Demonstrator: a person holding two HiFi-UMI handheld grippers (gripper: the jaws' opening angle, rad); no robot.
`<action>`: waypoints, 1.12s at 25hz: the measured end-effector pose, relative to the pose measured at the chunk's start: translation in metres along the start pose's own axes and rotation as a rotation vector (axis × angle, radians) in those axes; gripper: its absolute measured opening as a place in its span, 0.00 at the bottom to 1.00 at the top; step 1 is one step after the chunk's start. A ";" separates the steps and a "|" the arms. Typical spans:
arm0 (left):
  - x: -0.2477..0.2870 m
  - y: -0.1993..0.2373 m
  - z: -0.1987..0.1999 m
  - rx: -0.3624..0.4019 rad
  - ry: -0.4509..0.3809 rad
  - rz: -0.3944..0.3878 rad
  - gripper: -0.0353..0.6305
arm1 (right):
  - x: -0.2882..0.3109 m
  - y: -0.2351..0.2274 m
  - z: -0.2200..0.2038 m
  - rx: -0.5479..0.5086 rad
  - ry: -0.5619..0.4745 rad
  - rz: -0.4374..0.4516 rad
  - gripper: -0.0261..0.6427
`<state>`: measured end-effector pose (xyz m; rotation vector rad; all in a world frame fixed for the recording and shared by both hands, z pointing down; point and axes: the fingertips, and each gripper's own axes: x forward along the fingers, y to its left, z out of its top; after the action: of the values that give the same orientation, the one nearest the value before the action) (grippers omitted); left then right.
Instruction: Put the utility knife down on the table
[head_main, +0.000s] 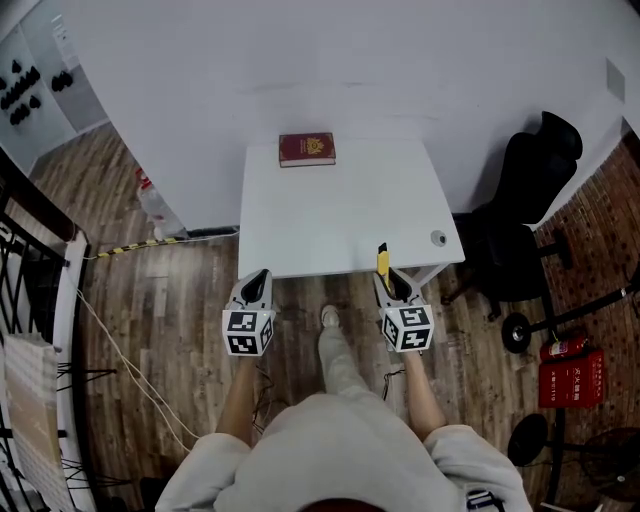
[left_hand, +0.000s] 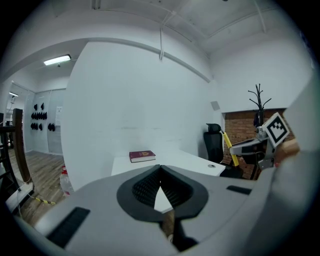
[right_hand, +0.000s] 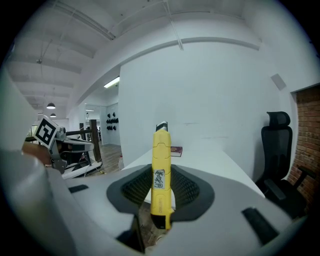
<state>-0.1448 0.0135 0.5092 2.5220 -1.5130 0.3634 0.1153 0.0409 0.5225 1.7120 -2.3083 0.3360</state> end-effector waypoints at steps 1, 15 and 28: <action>0.006 0.002 0.001 0.001 -0.001 0.001 0.06 | 0.006 -0.002 0.000 0.000 0.001 0.002 0.20; 0.133 0.051 0.037 -0.002 0.021 0.022 0.06 | 0.131 -0.057 0.032 0.025 0.021 0.029 0.20; 0.272 0.126 0.087 -0.024 0.045 0.082 0.06 | 0.284 -0.113 0.102 0.007 0.027 0.084 0.20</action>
<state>-0.1222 -0.2980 0.5107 2.4220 -1.5971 0.4086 0.1378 -0.2805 0.5243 1.6066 -2.3671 0.3810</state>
